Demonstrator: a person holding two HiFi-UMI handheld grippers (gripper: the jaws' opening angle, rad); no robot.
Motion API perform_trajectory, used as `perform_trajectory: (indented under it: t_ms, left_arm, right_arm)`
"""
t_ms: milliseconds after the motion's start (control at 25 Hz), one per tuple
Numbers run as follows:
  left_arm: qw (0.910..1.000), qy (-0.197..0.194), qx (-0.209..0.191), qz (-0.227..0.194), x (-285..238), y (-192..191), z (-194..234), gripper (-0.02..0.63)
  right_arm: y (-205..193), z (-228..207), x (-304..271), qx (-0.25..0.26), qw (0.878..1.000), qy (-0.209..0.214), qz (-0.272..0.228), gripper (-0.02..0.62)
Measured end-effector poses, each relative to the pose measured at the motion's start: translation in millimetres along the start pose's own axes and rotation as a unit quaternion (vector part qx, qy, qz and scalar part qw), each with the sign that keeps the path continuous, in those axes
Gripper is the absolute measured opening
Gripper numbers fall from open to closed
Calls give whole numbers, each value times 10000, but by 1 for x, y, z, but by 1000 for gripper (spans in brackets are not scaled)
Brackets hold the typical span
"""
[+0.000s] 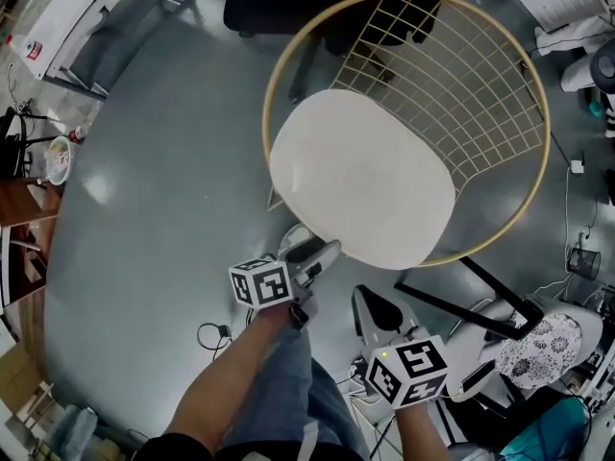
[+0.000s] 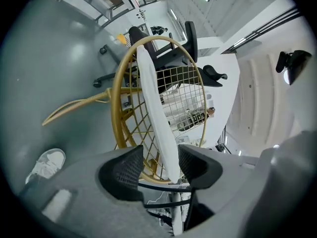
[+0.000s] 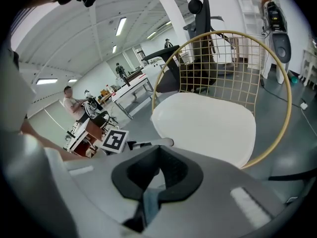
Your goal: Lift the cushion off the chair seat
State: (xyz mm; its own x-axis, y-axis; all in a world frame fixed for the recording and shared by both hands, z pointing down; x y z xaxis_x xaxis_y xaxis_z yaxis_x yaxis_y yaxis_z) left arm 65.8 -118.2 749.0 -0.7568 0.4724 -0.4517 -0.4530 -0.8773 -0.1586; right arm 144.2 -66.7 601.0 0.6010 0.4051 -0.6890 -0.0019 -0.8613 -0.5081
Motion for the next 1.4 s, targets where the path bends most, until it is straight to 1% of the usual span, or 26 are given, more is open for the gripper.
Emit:
perform_trajectory:
  t_ms: [120, 240, 360, 400, 440, 520, 640, 760, 1000, 1160, 1400]
  left_arm:
    - [9997, -17, 212, -73, -5, 6, -1, 225]
    - [9995, -43, 304, -57, -13, 11, -5, 217]
    - [9995, 2, 323, -20, -22, 17, -8, 165]
    - [9995, 70, 294, 22, -25, 19, -8, 133]
    - [9995, 147, 255, 80, -27, 19, -7, 83]
    - [9993, 195, 256, 185, -30, 14, -8, 64]
    - [9991, 121, 347, 219, -29, 11, -15, 53]
    - [9992, 146, 285, 239, -23, 22, -21, 52]
    - [9994, 39, 230, 243, -18, 32, -42, 49]
    - [9994, -83, 256, 207, -12, 37, -65, 46]
    - [9994, -267, 92, 192, -11, 47, -100, 41]
  right_arm:
    - [3, -5, -2, -118, 9999, 37, 2, -3]
    - [7, -13, -1, -366, 9993, 32, -83, -3]
    - [9, -21, -3, -600, 9981, -4, -120, -3]
    - [9, -24, -4, -643, 9979, -11, -111, -3]
    - [8, -26, -4, -688, 9976, -22, -104, -3]
    - [6, -35, 0, -784, 9969, -62, -99, -3]
    - [9, -44, 5, -850, 9962, -122, -108, -3]
    - [18, -43, 0, -899, 9957, -211, -107, -3]
    - [26, -37, 3, -952, 9945, -196, -390, -3]
    - [28, -32, 11, -945, 9942, -179, -483, -3]
    - [39, -27, 32, -935, 9920, -307, -786, -3]
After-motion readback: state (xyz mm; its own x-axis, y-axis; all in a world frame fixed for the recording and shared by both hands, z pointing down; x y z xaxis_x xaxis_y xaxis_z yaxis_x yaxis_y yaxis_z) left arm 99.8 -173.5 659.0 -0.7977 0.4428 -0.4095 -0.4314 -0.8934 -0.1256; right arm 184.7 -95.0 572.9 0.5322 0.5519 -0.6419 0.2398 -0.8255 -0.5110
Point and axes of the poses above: the fingertips, and each gripper's own axes: x backward along the fingers, z to its left, y out of its top, the point moved 4 cm from there along x, backward along the fingers, and after that the axes turned 11 degrees about y, right-handed, at the moved point
